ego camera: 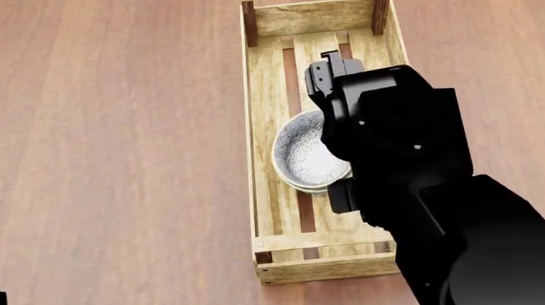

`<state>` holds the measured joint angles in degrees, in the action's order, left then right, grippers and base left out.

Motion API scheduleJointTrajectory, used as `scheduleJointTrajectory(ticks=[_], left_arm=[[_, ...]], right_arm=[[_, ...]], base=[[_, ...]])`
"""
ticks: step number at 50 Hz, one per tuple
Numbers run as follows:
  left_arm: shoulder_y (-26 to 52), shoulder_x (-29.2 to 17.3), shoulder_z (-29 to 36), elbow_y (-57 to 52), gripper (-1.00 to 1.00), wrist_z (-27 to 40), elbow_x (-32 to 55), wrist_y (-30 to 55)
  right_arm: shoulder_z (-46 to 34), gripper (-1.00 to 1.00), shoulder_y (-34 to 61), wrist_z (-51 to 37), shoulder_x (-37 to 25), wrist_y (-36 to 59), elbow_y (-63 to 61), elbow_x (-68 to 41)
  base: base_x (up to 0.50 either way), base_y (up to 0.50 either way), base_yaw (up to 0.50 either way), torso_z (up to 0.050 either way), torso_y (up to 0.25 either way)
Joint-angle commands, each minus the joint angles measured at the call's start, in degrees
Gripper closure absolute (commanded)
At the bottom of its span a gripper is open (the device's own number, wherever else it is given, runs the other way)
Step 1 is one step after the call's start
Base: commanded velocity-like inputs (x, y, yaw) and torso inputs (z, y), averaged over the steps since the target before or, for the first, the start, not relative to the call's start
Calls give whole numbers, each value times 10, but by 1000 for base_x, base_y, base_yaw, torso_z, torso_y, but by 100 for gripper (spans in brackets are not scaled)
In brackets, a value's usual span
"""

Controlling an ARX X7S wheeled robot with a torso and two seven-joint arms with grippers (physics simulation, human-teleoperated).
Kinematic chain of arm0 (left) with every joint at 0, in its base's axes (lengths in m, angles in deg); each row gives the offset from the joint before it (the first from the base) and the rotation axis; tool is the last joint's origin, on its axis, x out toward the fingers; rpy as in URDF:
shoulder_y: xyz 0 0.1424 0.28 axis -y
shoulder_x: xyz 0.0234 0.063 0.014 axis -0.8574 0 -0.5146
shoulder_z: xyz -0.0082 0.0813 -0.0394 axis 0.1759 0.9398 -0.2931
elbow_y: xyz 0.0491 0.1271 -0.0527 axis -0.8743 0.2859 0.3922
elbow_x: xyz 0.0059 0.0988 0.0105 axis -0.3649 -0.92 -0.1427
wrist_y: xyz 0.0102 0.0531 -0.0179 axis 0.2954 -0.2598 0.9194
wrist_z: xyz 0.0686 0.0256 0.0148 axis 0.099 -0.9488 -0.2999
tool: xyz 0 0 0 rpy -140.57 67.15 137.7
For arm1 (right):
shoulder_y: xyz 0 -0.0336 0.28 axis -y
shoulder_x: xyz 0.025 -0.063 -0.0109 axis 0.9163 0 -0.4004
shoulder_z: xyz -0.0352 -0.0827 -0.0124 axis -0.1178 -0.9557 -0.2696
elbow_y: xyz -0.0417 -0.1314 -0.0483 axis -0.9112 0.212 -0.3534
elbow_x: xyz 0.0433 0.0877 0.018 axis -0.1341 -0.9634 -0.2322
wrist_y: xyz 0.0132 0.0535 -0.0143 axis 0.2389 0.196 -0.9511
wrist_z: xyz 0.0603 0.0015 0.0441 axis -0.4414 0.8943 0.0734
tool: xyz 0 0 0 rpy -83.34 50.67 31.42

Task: Stack the right bowl on the left bowl and place them in the tray.

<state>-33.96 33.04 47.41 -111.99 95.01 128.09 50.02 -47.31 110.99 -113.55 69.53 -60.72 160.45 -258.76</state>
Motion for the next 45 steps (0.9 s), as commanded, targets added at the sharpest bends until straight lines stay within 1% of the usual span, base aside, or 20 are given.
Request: scheduleJointTrajectory(ticks=[1,21,28,38,40,42,45], left_arm=[[1,8,-23,3,-100,-13,0,-10],[0,3,-23,-7,-100,-9,1,-12],[1,3,-20,-8,-100,-9,-2,-11],[2,4,-14,-9,-100,-10,-7,-10],[3,4,-13,-9,-100,-10,-7,-9],[5,4,-11,-8,-100,-10,-5,-8],[7,5,-9,-7,-100,-10,-7,-7]], right_arm=[[9,-100,17,13,9,-25,22,4],[-6,-100,72,32,16,-23,22,8],[0,-100,93,55,17,-3,22,8],[10,-100,96,123,8,41,19,24],[11,-100,98,131,-15,13,-38,32],[6,-100,98,140,-81,-75,-198,54],[5,-100,94,143,-135,-150,-331,73]], base=[[0,0,0,0,0],[0,0,0,0,0],[0,0,0,0,0],[0,0,0,0,0],[0,0,0,0,0],[0,0,0,0,0],[0,0,0,0,0]])
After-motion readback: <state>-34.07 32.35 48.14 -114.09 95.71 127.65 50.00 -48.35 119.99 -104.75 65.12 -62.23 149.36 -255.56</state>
